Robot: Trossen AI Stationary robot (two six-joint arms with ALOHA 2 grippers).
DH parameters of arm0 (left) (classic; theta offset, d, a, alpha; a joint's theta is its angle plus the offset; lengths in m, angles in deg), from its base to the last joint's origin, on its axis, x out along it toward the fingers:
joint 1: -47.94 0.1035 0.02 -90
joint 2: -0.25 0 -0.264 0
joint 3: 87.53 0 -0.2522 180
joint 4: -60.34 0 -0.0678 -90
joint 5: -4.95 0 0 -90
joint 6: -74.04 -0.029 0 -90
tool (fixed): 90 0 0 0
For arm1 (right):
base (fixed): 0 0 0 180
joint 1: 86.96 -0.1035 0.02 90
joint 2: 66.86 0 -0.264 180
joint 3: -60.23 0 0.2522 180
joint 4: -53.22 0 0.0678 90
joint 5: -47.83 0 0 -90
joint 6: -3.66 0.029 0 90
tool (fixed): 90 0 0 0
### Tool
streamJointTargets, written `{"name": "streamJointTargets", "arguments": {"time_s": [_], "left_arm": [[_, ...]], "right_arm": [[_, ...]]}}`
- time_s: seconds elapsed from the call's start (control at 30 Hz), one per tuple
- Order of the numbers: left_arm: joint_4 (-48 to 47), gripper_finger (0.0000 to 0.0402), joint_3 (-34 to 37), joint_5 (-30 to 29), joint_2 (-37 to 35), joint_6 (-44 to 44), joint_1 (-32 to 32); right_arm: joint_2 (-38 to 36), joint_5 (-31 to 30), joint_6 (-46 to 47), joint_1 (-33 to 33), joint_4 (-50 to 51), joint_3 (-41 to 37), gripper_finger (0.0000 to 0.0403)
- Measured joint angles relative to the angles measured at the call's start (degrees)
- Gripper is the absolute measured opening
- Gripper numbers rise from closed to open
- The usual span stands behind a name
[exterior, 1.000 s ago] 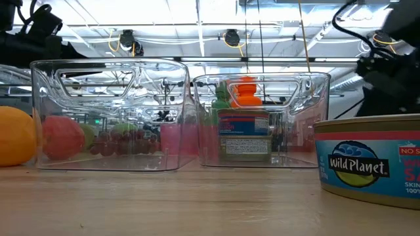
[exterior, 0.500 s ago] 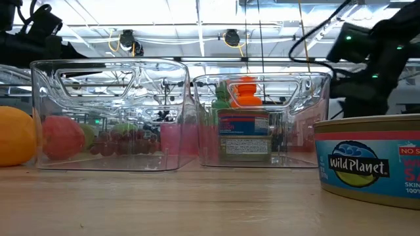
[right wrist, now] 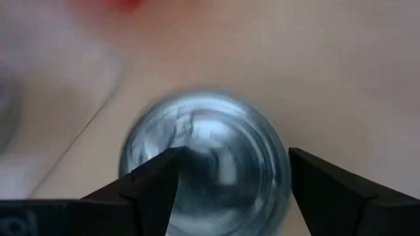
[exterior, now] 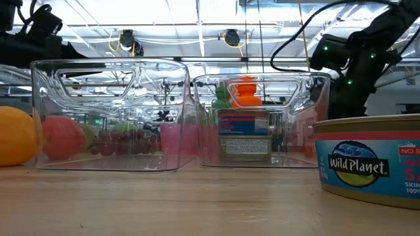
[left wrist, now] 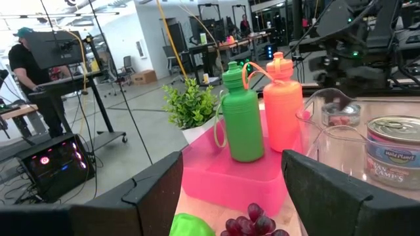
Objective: Pick & Place Food Item
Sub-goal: Put the green tuna can into the right transparent bin
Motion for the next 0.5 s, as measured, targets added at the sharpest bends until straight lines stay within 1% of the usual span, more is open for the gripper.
{"name": "streamJointTargets", "arguments": {"time_s": [0.1,0.23,0.37,0.5], "left_arm": [[-0.03,0.0273,0.00,-0.01,0.01,0.00,0.01],[-0.03,0.0273,0.00,-0.01,-0.01,0.00,0.00],[-0.01,0.0273,0.00,0.01,-0.01,0.00,0.01],[-0.01,0.0273,-0.01,0.00,0.00,0.00,0.01]], "right_arm": [[0.19,10.40,-0.70,-0.88,-0.50,-0.12,0.0263],[0.19,20.62,-0.66,-2.94,0.25,-0.30,0.0263],[-0.84,24.95,1.71,-7.07,-0.70,-0.29,0.0263],[-3.86,24.75,4.31,-12.16,-1.09,1.26,0.0263]]}}
